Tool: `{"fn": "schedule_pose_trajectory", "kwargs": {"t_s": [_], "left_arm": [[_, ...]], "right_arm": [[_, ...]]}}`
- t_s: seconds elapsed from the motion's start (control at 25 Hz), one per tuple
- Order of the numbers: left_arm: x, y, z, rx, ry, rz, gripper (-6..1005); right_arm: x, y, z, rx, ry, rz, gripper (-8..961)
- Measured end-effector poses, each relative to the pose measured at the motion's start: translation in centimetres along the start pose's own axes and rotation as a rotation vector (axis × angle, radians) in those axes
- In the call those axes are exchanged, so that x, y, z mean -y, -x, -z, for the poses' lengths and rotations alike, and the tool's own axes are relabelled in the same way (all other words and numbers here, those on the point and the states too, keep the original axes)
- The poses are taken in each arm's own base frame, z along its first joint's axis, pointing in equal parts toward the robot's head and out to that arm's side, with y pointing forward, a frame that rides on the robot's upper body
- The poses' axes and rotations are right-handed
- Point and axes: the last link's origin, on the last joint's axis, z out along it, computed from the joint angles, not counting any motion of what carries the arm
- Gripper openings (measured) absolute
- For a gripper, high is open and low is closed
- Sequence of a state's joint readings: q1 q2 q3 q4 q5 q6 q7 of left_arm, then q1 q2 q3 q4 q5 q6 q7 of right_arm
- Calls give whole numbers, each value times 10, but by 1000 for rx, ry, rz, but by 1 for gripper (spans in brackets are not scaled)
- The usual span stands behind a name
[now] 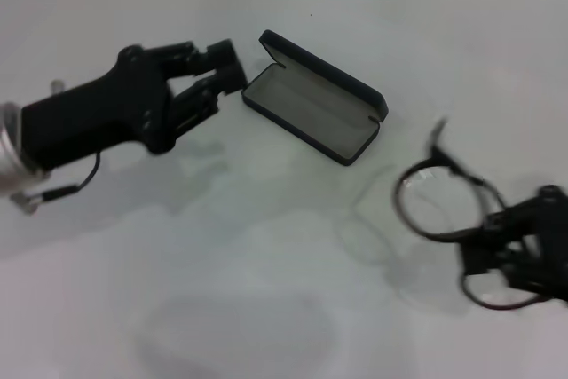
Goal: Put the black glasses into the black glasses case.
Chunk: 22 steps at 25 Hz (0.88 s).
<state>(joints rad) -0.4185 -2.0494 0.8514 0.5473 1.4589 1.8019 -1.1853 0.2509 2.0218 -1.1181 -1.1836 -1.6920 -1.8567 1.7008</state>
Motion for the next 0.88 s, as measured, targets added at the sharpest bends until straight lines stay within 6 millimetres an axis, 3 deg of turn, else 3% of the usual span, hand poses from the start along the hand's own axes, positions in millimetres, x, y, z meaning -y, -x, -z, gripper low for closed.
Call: {"fn": "schedule_pose_trajectory", "kwargs": {"t_s": [0.2, 0.28, 0.44, 0.68, 0.84, 0.88], "left_arm": [[10, -14, -18, 2, 48, -12, 264], [14, -21, -25, 4, 68, -25, 263], [24, -34, -36, 33, 84, -41, 263], [50, -52, -63, 313, 11, -185, 263], [67, -59, -79, 437, -55, -280, 263], [83, -61, -87, 517, -123, -322, 263]], "right_arm": [[-13, -9, 33, 135, -14, 85, 114], [-22, -20, 58, 265, -66, 157, 114], [-27, -30, 83, 395, -199, 202, 114], [-36, -46, 115, 472, -398, 230, 115], [-40, -52, 119, 487, -421, 208, 115], [-40, -53, 118, 492, -419, 203, 115]]}}
